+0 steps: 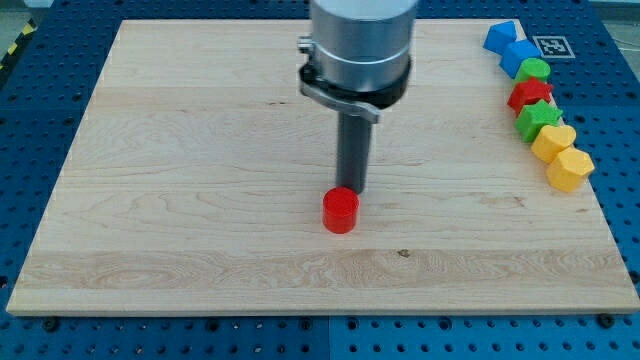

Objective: Move your arm diagonally top right to the red circle

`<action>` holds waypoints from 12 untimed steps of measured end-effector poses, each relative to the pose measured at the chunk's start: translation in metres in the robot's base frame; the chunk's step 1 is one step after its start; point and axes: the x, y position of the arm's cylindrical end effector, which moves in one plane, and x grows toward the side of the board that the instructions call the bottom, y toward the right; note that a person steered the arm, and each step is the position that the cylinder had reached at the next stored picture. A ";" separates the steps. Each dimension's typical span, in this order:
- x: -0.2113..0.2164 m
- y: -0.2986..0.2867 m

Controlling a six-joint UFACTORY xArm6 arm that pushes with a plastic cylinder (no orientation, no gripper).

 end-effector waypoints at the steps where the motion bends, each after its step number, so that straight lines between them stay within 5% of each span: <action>1: 0.000 0.022; 12: 0.000 0.044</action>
